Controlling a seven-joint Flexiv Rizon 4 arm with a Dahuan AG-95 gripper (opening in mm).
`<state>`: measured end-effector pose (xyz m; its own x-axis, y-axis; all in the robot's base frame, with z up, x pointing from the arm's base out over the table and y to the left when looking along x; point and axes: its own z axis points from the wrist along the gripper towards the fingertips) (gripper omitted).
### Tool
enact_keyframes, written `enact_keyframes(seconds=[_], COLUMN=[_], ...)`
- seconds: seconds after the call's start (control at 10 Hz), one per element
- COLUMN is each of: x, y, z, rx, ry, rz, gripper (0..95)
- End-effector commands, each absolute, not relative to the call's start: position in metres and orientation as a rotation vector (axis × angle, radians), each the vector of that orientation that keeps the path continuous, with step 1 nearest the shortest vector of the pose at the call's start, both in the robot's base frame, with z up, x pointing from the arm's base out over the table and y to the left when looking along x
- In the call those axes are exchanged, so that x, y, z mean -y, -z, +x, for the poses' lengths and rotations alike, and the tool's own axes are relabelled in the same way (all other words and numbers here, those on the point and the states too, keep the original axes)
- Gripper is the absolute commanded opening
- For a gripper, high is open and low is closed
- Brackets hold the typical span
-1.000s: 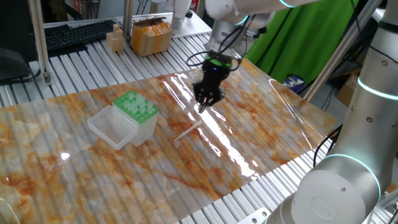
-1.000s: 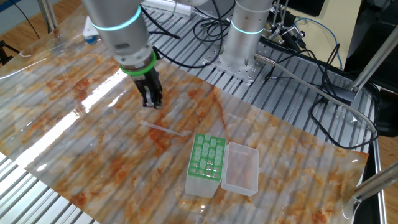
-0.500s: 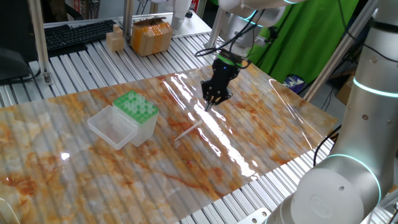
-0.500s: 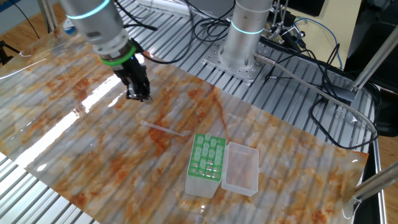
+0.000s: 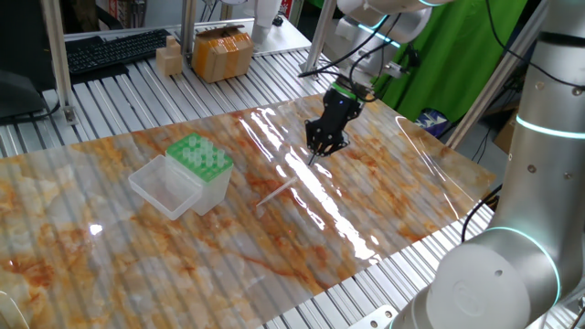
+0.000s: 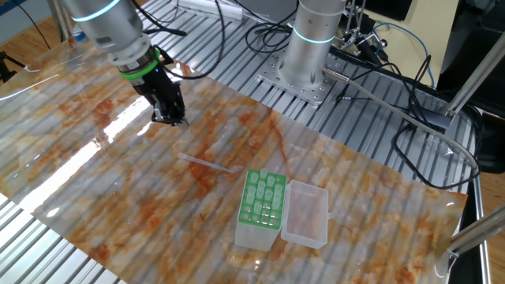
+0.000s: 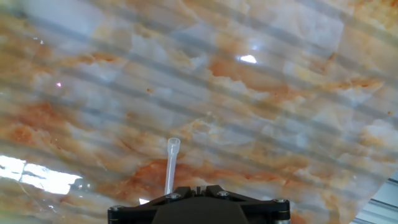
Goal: Insert a large pipette tip into the holder for large pipette tips
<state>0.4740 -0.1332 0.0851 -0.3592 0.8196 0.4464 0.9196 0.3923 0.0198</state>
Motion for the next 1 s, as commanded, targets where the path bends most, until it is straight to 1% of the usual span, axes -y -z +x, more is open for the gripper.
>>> enact_keyframes(seconds=[0.1, 0.5, 0.6, 1.0], x=[0.133, 0.132, 0.132, 0.131], y=[-0.085, -0.081, -0.080, -0.073], z=[0.473, 0.472, 0.472, 0.472], rx=[2.282, 2.266, 2.262, 2.258], ry=[0.393, 0.403, 0.408, 0.399], rz=[-1.500, -1.499, -1.499, -1.522], gripper=[0.0, 0.0, 19.0, 19.0])
